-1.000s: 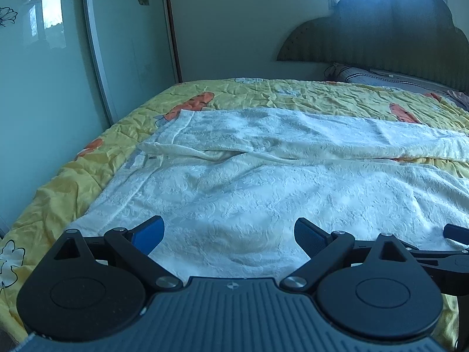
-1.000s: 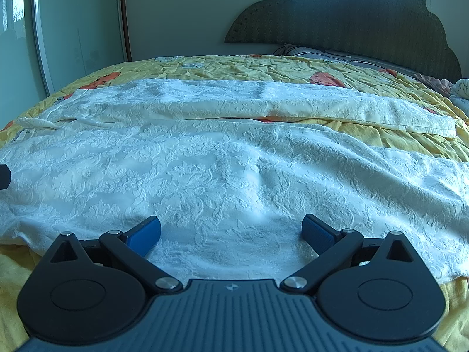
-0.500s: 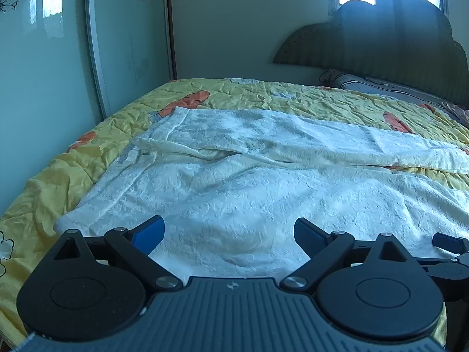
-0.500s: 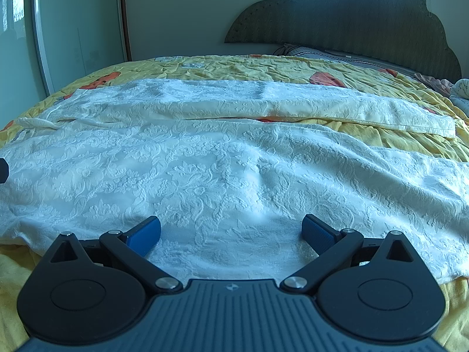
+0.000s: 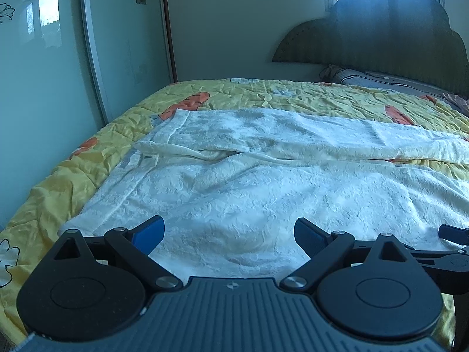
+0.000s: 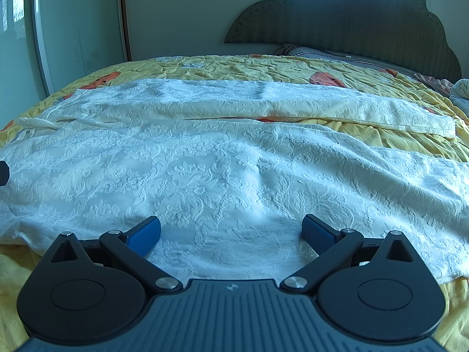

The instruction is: Fold towel

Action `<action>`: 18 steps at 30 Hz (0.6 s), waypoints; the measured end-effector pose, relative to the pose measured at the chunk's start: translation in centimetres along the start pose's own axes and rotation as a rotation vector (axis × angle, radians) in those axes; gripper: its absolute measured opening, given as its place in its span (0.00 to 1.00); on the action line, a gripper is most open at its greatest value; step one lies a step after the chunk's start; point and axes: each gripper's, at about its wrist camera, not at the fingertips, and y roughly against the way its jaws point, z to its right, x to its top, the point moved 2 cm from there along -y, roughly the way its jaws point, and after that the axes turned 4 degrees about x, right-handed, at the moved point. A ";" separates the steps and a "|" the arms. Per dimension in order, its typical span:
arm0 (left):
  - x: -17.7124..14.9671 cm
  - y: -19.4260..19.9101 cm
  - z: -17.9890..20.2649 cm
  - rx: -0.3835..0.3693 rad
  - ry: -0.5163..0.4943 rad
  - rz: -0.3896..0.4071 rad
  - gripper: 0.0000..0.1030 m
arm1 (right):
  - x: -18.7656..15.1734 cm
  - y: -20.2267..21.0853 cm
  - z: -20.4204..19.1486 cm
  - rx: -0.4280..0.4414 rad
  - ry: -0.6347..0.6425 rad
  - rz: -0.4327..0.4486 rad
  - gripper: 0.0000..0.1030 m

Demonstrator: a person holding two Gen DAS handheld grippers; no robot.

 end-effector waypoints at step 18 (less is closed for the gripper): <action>0.3 0.6 -0.3 0.009 0.015 0.021 0.95 | 0.0 0.0 0.0 0.000 0.000 0.000 1.00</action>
